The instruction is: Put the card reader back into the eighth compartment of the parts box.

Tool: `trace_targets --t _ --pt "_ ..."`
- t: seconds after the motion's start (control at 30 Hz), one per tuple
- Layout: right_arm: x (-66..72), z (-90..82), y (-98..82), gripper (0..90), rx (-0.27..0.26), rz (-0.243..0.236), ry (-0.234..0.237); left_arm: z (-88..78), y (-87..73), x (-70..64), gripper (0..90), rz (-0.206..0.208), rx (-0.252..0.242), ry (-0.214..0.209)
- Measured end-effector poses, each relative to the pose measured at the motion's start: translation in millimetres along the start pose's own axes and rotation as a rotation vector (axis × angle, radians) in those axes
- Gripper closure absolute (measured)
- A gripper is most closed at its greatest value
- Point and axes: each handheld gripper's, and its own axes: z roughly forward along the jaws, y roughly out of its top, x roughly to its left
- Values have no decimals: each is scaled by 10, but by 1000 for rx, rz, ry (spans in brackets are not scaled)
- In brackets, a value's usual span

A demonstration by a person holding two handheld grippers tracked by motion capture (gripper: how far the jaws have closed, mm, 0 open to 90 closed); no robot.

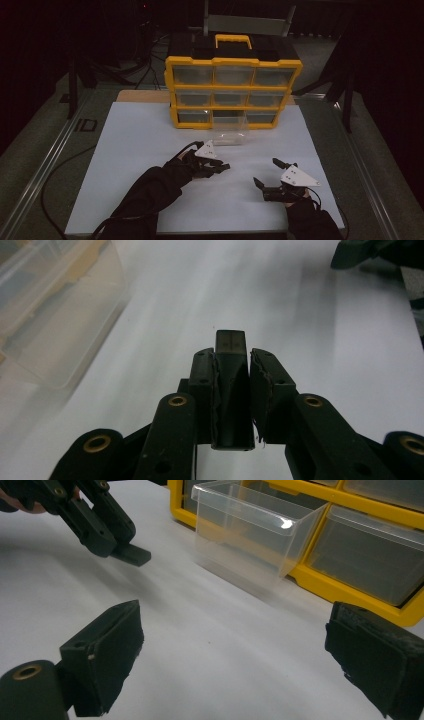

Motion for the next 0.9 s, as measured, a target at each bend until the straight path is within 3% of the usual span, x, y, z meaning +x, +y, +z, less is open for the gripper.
trace_targets --t 0.9 --pt "0 -4 3 82 0 3 -1 -224 258 94 739 6 -38 6"
